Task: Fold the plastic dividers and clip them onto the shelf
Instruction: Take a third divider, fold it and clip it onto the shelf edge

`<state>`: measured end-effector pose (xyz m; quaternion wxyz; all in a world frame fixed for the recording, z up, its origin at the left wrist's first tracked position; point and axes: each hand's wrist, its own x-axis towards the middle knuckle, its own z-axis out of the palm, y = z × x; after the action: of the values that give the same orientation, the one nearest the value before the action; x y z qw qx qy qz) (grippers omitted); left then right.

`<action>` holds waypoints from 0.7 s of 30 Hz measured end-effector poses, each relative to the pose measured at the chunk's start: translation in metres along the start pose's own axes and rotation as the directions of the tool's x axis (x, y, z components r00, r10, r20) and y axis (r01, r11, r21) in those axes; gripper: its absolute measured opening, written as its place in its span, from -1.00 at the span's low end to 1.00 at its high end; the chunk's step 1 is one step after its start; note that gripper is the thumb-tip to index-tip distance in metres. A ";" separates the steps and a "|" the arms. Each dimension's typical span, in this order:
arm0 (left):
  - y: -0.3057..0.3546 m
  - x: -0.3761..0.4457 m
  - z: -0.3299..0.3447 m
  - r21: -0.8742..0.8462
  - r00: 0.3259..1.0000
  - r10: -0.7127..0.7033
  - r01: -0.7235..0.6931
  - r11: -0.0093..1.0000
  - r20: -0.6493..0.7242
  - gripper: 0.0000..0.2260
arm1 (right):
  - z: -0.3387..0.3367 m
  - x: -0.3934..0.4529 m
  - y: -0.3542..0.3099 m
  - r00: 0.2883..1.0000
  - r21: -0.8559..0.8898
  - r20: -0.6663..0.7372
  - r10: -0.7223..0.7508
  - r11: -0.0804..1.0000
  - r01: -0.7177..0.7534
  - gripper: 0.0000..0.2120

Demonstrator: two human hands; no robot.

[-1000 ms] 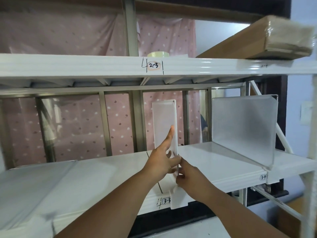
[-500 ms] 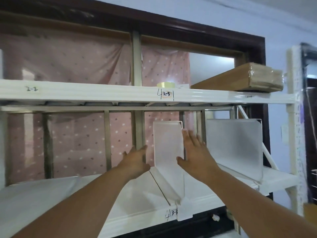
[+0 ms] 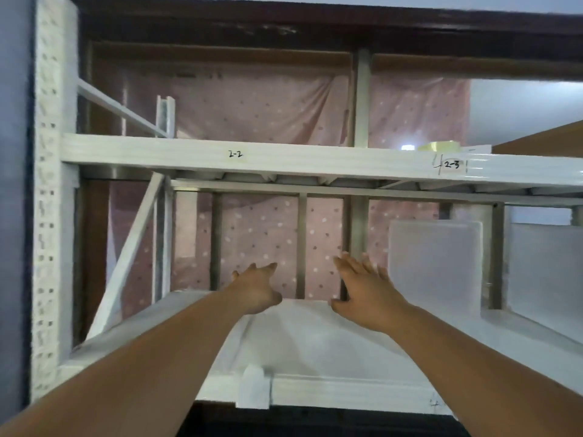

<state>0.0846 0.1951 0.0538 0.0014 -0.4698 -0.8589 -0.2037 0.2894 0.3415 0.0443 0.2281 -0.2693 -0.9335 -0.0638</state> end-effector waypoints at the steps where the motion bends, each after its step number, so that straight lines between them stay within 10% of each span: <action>1: -0.018 -0.006 -0.005 0.006 0.999 -0.043 0.043 0.999 -0.011 -0.23 | 0.008 0.008 -0.012 0.999 0.022 0.036 -0.023 1.000 0.022 -0.14; 10: -0.169 -0.103 -0.015 -0.035 0.893 -0.440 0.439 0.898 -0.095 -0.24 | 0.091 0.066 -0.175 0.893 0.368 0.264 -0.365 0.894 0.256 -0.12; 21: -0.231 -0.198 -0.017 -0.124 0.755 -0.650 0.639 0.759 -0.092 -0.26 | 0.139 0.081 -0.257 0.757 0.269 0.443 -0.480 0.877 0.398 -0.16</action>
<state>0.0054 -0.0808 -0.0499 -0.0330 -0.1308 -0.9567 -0.2579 0.0372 0.1964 -0.0411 -0.0206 -0.0305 -0.9989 0.0302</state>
